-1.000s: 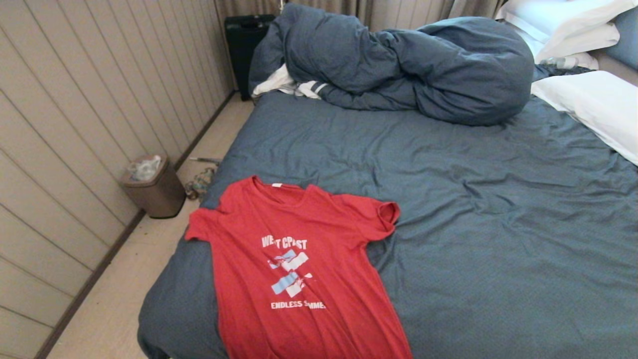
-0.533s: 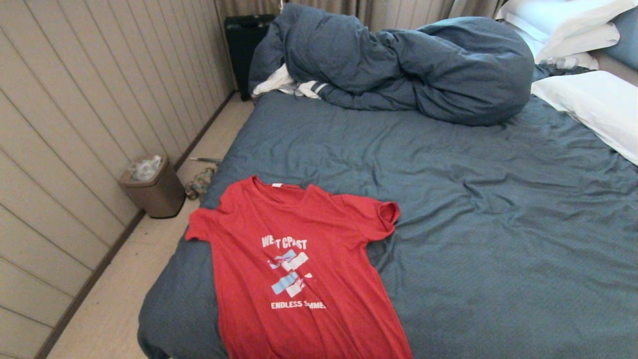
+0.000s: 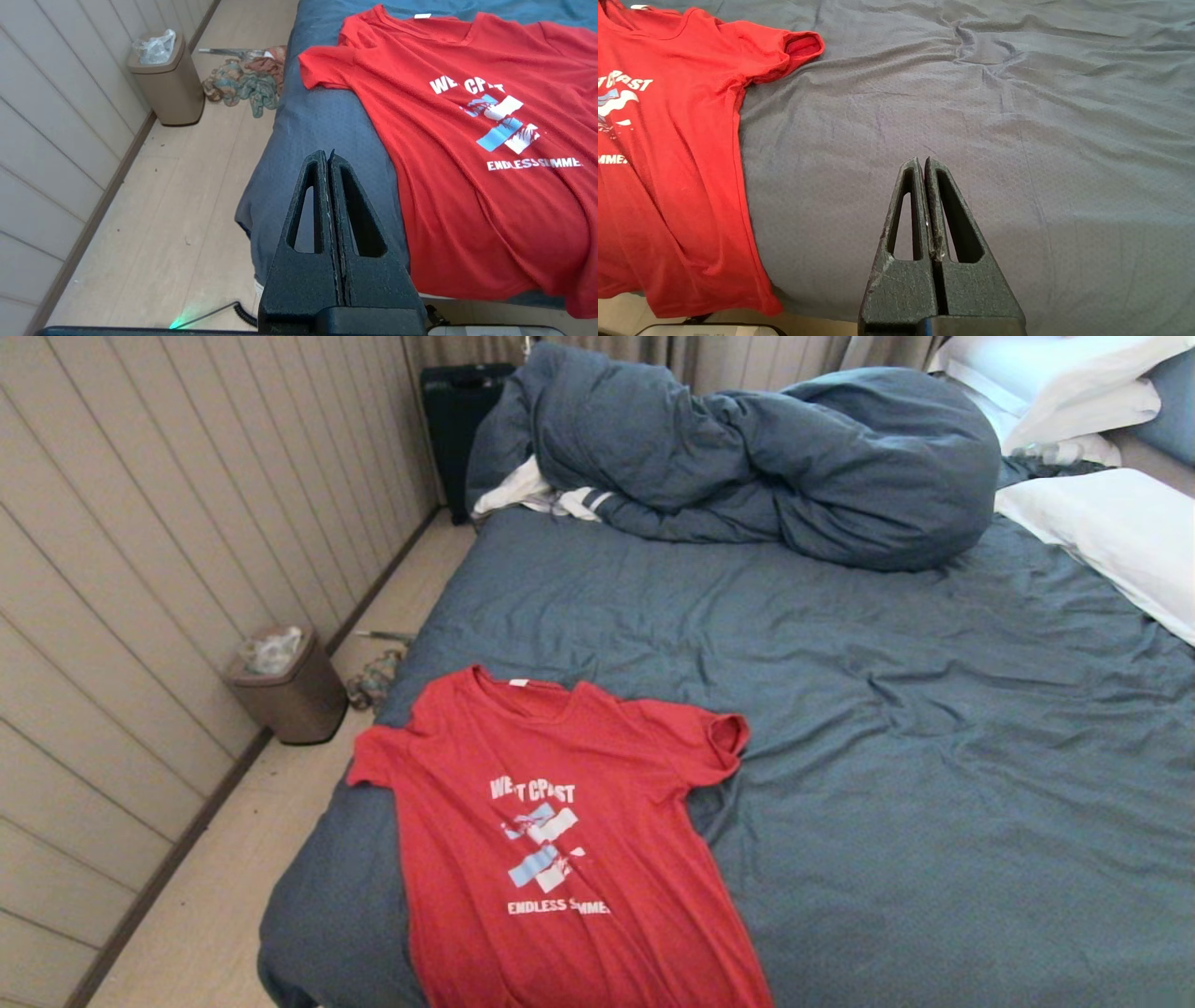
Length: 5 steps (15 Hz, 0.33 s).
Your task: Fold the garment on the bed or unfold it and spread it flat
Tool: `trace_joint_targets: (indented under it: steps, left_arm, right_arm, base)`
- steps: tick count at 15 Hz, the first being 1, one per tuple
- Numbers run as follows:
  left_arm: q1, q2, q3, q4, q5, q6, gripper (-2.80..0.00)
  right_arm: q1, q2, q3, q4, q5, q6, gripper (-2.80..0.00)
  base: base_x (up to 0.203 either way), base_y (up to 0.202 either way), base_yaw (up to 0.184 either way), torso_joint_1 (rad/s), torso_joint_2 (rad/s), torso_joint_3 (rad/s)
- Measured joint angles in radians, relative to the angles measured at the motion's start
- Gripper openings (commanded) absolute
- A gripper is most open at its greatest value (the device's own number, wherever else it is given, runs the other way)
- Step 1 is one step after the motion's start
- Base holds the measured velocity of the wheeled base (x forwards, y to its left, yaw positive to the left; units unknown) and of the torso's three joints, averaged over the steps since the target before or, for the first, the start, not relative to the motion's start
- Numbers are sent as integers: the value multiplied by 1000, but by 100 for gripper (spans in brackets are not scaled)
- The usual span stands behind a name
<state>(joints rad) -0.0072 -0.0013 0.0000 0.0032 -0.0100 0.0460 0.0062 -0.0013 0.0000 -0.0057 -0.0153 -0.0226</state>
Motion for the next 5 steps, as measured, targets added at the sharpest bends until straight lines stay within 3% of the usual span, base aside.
trace_joint_targets:
  steps: [5]
  left_arm:
    - [0,0,0,-1,0,0,-280]
  right_arm:
    - [-2,0,0,0,-4,8,-280]
  base:
    - [0,0,0,0,0,0]
